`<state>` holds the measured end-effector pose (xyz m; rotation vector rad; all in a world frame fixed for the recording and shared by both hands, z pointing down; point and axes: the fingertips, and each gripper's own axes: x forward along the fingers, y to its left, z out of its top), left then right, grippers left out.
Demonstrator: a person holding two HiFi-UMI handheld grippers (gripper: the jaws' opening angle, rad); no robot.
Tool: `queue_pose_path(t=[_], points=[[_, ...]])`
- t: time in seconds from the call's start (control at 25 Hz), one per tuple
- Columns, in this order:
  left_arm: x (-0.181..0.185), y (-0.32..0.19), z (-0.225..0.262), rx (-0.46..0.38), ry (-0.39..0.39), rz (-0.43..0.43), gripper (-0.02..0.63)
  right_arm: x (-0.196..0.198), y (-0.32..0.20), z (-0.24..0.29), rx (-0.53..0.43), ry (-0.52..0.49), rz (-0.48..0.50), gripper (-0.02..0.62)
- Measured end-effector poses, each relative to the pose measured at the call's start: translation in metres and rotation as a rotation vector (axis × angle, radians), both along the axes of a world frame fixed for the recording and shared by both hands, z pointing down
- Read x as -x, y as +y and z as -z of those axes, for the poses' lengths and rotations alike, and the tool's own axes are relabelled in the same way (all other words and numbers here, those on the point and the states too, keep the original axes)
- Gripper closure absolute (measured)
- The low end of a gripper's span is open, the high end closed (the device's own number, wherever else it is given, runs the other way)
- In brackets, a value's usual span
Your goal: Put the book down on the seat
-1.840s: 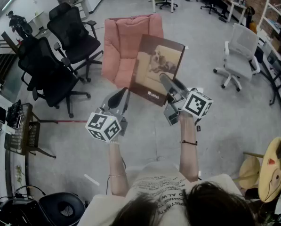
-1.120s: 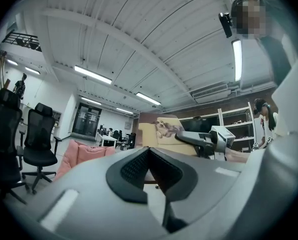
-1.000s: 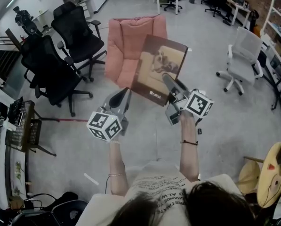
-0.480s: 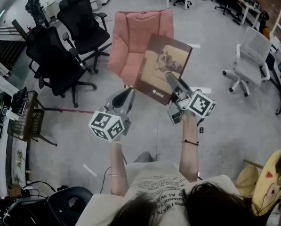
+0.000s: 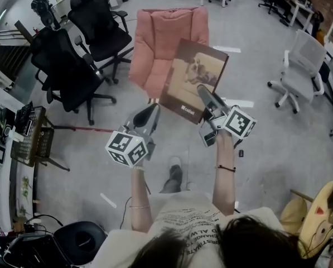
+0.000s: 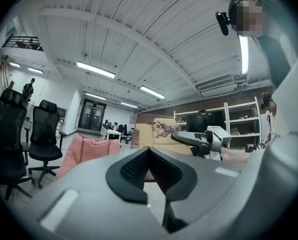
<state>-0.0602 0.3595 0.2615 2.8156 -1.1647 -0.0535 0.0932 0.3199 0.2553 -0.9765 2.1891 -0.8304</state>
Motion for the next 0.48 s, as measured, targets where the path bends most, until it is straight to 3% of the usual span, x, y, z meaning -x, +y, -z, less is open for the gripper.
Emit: queue_pose_path(t=[0.48], points=[[0.01,-0.098,-0.016,0.019,0.018,-0.021,0.609,0.006,-0.087,-0.018,0.029,0.01,-0.024,0.448]])
